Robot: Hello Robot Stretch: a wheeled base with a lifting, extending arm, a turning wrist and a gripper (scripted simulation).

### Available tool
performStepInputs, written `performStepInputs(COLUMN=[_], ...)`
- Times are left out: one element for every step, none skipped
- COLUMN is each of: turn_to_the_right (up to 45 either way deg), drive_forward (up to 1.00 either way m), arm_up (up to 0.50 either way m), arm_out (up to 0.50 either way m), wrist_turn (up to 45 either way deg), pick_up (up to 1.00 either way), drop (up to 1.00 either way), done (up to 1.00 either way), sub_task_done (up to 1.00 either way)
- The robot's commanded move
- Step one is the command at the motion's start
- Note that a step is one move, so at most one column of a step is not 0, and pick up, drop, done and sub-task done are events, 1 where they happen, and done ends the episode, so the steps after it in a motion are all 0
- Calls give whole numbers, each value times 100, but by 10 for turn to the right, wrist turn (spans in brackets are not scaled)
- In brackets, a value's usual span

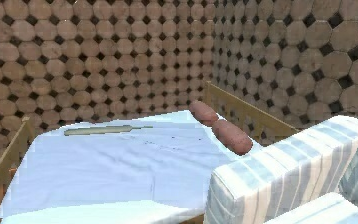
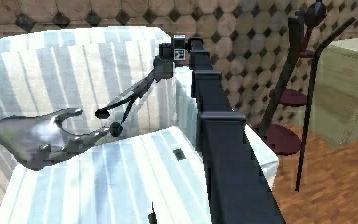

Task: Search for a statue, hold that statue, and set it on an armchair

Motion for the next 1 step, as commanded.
performStepInputs(turn_to_the_right=[0], drive_forward=[0], arm_up=[0], arm_out=[0], wrist_turn=[390], pick_up=[0], drop=[0], done=[0], sub_task_done=[0])
